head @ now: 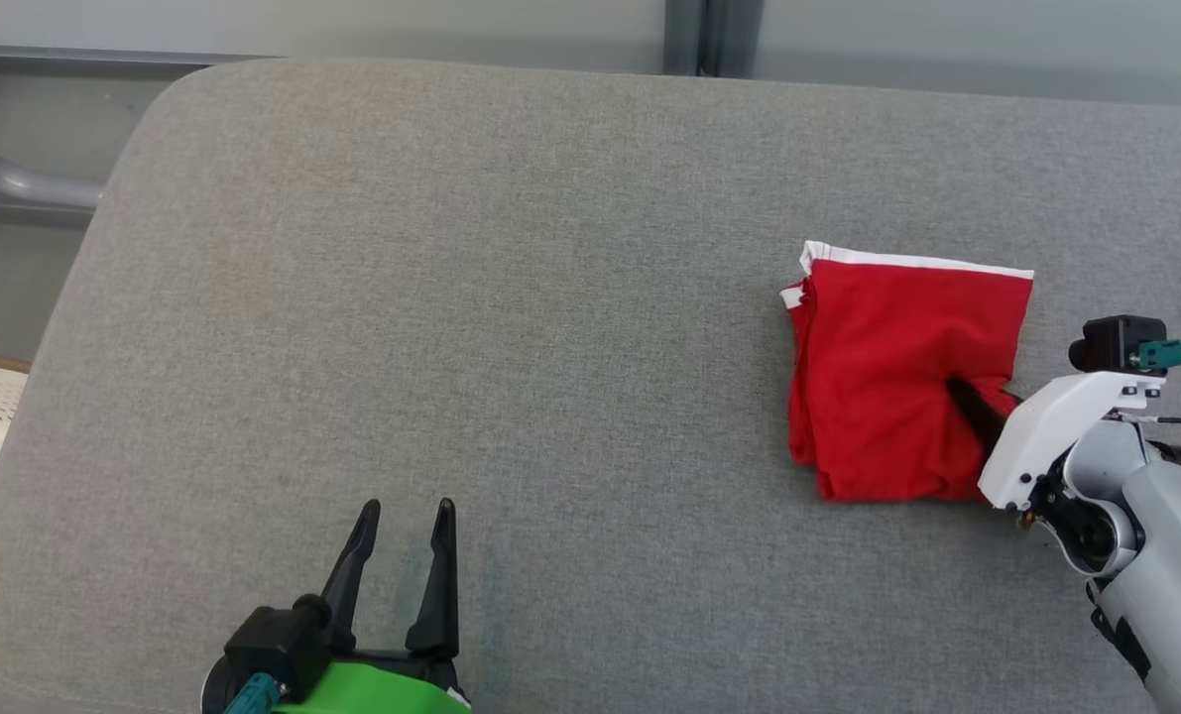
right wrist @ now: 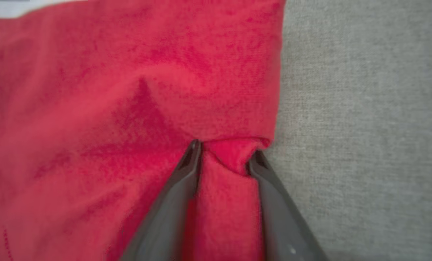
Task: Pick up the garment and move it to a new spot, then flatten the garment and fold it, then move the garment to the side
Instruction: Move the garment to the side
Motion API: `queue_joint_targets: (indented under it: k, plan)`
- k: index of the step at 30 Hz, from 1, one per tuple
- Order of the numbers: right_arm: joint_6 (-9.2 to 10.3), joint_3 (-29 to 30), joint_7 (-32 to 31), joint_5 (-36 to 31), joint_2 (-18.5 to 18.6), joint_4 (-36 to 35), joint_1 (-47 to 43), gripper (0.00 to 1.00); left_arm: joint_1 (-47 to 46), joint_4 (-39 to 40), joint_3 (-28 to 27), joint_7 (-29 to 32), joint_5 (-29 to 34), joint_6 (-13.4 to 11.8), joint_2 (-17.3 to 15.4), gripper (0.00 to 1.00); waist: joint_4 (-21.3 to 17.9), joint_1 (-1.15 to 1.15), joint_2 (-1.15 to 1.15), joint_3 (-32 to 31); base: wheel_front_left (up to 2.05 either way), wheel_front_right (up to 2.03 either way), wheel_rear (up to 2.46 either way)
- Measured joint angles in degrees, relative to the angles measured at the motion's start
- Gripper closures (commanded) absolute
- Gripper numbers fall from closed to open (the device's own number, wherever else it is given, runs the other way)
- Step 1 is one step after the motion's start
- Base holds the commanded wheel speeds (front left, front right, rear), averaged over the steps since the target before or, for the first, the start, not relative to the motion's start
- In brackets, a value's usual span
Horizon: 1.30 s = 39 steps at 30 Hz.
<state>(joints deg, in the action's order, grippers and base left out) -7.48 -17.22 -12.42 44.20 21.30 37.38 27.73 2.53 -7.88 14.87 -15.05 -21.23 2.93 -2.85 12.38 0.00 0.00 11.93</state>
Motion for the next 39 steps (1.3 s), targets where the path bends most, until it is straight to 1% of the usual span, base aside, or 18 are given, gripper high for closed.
queue_joint_targets:
  k: [4,8,12,17,22,26,28,29,30,32,36,39]
  plan:
    - [-0.02,-2.15,1.09,2.79,3.52,-3.21,1.46,1.0,-0.3,0.16,-0.11,0.0,-0.18,-0.1,0.0,0.0,-1.52,0.0,0.0,0.53,0.0,0.0,0.0]
    - [-0.02,-3.49,0.04,5.14,9.38,-7.79,4.65,1.0,-1.03,0.11,-0.4,0.0,-0.16,0.1,0.0,0.0,-3.89,0.0,0.0,0.9,0.0,0.0,0.0]
    - [-0.02,-2.94,-2.04,5.68,15.26,-9.68,7.91,1.0,-2.35,-0.22,-0.29,0.0,-0.33,0.82,0.02,0.0,-6.18,0.0,0.0,1.64,0.0,0.0,0.0]
    - [-0.01,-0.78,-5.45,5.72,19.94,-8.08,11.77,1.0,-2.82,-0.93,-0.13,0.0,-0.33,1.31,0.02,0.0,-8.0,0.0,0.0,3.19,0.0,0.0,0.0]
    - [-0.01,2.01,-7.79,5.56,23.72,-5.42,14.33,1.0,-2.92,-1.08,0.13,0.0,-0.36,1.44,0.02,0.0,-8.57,0.0,0.0,4.88,0.0,0.0,0.0]
    - [-0.02,4.24,-8.53,5.14,25.33,-2.82,15.17,1.0,-2.94,-1.24,0.1,0.0,-0.32,1.59,0.03,0.0,-8.35,0.0,0.0,5.76,0.0,0.0,0.0]
    - [-0.02,5.37,-8.58,3.7,26.25,-0.48,15.65,1.0,-3.02,-1.3,-0.15,0.0,-0.2,1.6,0.02,0.0,-8.12,0.0,0.0,6.26,0.0,0.0,0.0]
    - [-0.02,5.91,-8.17,2.29,26.46,1.31,15.73,0.92,-3.1,-1.33,-0.25,0.0,-0.13,1.6,0.02,0.0,-8.01,0.0,0.0,6.49,0.0,0.0,0.0]
    - [-0.02,6.3,-8.02,1.13,26.46,2.89,15.74,0.66,-3.12,-1.38,-0.34,0.0,0.02,1.6,0.02,0.0,-7.94,0.0,0.0,6.67,0.0,0.0,0.0]
    - [-0.01,6.87,-5.9,-2.07,26.1,6.37,15.72,0.0,-3.14,-1.44,-0.53,0.0,0.3,1.67,0.03,0.0,-7.83,0.0,0.0,7.12,0.0,0.0,0.0]
    - [-0.04,8.81,-0.53,-10.42,25.04,15.24,15.78,0.0,-3.14,-1.44,-0.98,0.0,0.64,1.83,0.02,0.0,-7.72,0.0,0.0,7.69,0.0,0.0,0.0]
    - [-0.05,9.92,2.55,-14.73,23.4,19.57,15.79,0.0,-3.14,-1.38,-1.67,0.0,0.63,1.75,0.03,0.0,-7.77,0.0,0.0,7.66,0.0,0.0,0.0]
